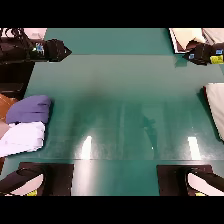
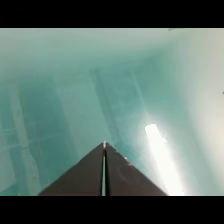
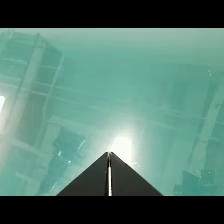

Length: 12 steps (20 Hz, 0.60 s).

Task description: Fold the shirts.

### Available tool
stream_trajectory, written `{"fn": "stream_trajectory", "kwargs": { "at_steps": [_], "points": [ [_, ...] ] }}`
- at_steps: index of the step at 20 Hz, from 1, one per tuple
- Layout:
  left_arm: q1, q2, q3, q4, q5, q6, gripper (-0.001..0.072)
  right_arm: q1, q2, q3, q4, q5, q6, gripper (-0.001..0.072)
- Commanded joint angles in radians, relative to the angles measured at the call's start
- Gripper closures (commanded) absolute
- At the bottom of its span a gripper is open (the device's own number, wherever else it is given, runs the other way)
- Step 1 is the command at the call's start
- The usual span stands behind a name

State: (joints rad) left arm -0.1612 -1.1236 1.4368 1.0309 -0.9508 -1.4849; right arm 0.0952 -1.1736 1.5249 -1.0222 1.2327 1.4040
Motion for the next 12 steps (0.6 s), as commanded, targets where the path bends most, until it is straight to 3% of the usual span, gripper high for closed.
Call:
{"fn": "stream_trajectory", "kwargs": {
  "at_steps": [1, 12],
  "points": [
    [0.000, 0.000, 0.000, 0.000, 0.000, 0.000, 0.0682, 0.004, 0.000, 0.000, 0.001, 0.000, 0.000, 0.0695],
    [0.000, 0.000, 0.000, -0.003, 0.018, 0.000, 0.0682, 0.004, 0.000, 0.000, 0.001, 0.032, 0.000, 0.0695]
  ]
}}
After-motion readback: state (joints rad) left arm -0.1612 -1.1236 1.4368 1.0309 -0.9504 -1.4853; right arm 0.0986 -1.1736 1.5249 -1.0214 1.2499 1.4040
